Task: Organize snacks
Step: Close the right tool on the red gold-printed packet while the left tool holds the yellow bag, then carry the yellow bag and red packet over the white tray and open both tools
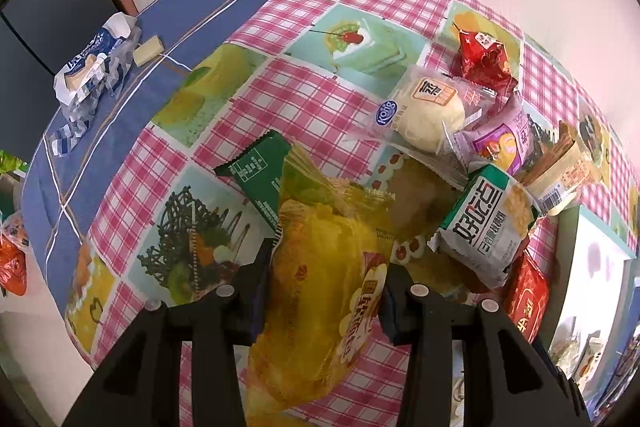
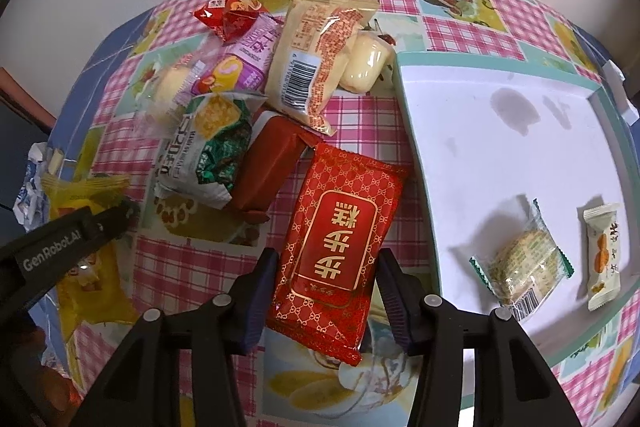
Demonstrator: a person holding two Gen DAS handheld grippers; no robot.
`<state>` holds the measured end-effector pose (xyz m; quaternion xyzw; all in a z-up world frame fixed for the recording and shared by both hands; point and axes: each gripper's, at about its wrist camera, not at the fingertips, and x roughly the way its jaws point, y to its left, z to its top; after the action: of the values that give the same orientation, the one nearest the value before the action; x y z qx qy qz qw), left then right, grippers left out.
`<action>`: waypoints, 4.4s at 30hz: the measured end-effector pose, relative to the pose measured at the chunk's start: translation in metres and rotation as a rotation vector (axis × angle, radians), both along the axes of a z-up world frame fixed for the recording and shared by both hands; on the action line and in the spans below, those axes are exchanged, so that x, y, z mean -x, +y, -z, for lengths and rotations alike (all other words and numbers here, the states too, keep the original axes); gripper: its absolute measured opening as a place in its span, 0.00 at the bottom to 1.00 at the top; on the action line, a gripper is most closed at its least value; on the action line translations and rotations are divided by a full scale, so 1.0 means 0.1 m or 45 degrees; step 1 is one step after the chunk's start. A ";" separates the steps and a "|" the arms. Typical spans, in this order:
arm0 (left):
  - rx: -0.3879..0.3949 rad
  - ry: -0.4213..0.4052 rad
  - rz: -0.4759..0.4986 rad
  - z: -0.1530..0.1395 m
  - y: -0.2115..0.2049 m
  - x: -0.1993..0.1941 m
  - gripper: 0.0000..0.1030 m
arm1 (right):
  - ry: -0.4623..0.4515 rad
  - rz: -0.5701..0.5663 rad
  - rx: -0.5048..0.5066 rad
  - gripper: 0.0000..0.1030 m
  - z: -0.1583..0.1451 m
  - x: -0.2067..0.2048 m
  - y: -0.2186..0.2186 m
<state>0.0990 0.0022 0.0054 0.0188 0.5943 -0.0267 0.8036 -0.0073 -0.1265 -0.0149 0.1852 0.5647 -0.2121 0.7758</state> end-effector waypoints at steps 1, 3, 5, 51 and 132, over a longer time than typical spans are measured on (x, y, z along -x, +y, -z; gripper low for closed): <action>0.007 0.002 -0.007 0.00 0.01 -0.01 0.45 | -0.004 0.002 -0.008 0.51 -0.01 0.01 -0.01; 0.026 0.006 -0.017 -0.01 0.04 -0.01 0.45 | -0.006 0.000 -0.016 0.51 -0.03 0.01 -0.03; 0.045 0.006 -0.026 -0.03 0.05 0.01 0.45 | -0.017 0.009 -0.052 0.51 -0.04 0.03 -0.05; 0.294 0.037 -0.010 -0.16 0.10 0.09 0.44 | -0.015 0.022 -0.146 0.46 -0.13 0.26 -0.15; 0.177 0.052 0.779 -0.05 -2.48 0.74 0.45 | -0.108 0.593 0.090 0.47 -0.42 0.92 -2.27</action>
<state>0.0250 -0.2459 0.0106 0.1412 0.5738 -0.3082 0.7455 -0.0989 -0.3538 0.0268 0.2918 0.4658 -0.3969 0.7351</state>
